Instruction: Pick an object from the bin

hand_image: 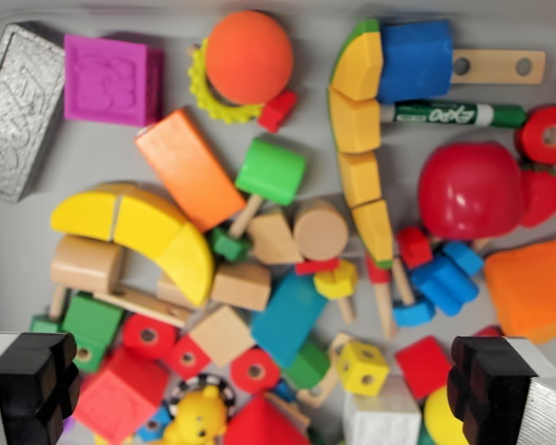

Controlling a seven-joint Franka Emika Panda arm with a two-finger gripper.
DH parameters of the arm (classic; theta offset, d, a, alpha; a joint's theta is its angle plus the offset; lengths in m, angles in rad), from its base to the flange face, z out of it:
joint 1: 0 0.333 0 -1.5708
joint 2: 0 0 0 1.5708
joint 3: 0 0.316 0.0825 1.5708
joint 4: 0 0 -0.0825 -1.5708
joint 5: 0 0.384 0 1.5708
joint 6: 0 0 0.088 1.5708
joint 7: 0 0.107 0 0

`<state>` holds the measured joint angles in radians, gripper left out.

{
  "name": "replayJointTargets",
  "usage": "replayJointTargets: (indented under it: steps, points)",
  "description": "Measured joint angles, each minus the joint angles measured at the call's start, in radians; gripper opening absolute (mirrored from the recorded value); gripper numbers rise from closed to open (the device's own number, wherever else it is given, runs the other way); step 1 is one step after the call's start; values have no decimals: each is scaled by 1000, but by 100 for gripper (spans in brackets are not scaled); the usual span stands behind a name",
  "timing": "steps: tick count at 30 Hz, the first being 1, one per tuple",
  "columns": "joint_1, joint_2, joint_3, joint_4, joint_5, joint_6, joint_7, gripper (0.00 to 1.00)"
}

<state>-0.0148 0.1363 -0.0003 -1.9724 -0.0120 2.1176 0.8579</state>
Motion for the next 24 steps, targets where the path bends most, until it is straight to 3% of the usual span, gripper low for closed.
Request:
replayJointTargets:
  steps: [24]
  points:
    - [-16, 54, -40, -35, 8, 85, 146, 100]
